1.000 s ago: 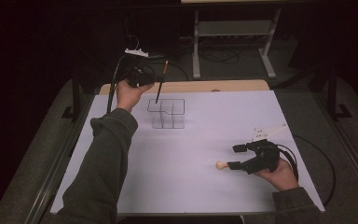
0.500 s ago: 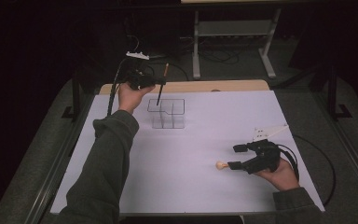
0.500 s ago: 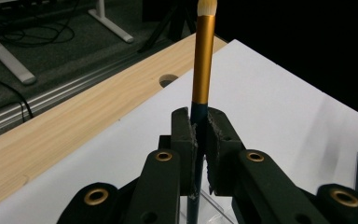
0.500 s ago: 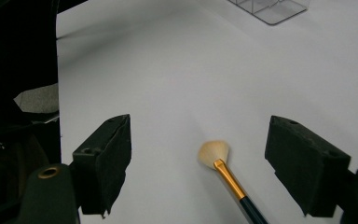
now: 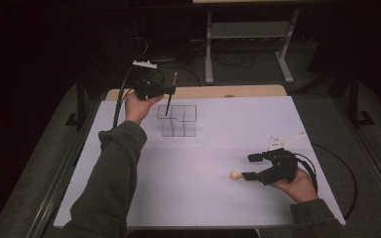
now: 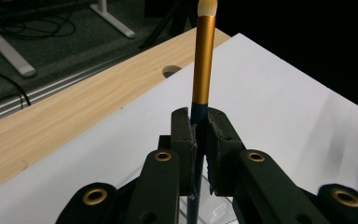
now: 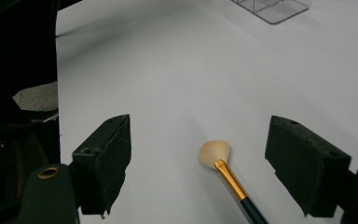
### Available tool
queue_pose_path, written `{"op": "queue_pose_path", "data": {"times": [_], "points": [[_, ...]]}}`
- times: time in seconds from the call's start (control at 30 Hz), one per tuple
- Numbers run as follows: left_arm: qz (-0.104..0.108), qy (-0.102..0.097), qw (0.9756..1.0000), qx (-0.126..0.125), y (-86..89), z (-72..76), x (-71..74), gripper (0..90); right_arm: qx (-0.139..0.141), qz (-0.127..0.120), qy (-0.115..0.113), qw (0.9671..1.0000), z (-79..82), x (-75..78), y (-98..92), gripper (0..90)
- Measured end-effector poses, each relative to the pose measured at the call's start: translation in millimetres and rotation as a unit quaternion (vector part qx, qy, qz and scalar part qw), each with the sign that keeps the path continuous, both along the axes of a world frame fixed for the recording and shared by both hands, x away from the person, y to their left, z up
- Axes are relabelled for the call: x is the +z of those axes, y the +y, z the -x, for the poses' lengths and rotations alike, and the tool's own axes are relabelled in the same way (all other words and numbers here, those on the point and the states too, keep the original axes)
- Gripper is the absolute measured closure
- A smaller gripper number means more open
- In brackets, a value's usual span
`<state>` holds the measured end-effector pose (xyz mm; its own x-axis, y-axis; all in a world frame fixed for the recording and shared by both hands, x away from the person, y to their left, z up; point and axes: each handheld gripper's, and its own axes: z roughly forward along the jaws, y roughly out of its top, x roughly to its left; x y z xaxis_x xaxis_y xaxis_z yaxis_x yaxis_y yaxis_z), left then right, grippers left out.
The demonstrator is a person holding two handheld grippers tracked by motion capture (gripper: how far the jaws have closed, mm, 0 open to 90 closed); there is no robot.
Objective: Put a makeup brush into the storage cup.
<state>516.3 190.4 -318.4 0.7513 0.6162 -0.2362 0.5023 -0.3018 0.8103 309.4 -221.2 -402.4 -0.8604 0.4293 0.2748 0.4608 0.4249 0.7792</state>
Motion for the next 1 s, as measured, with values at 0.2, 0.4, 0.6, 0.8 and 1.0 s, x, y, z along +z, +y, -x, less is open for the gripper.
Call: {"op": "queue_pose_path", "data": {"times": [0.2,0.4,0.6,0.8,1.0], "points": [[0.003,0.001,1.0000,0.001,1.5,2.0,-2.3,82.1,-0.002,-0.003,-0.001,1.0000,0.2,0.7,-0.9,21.6],[0.000,0.006,1.0000,0.003,4.5,4.2,-7.6,81.9,-0.001,-0.003,-0.001,1.0000,0.2,0.7,-0.8,21.6],[-0.001,0.009,1.0000,0.004,6.4,7.0,-12.3,81.7,-0.001,-0.004,0.000,1.0000,0.4,0.7,0.0,21.6],[-0.003,0.013,0.9999,0.003,7.5,9.7,-17.4,81.6,0.000,-0.003,-0.001,1.0000,0.7,1.0,0.6,21.6],[-0.008,0.014,0.9999,0.002,8.4,12.6,-19.6,81.6,0.002,-0.003,-0.001,1.0000,1.0,1.2,1.2,21.6]]}}
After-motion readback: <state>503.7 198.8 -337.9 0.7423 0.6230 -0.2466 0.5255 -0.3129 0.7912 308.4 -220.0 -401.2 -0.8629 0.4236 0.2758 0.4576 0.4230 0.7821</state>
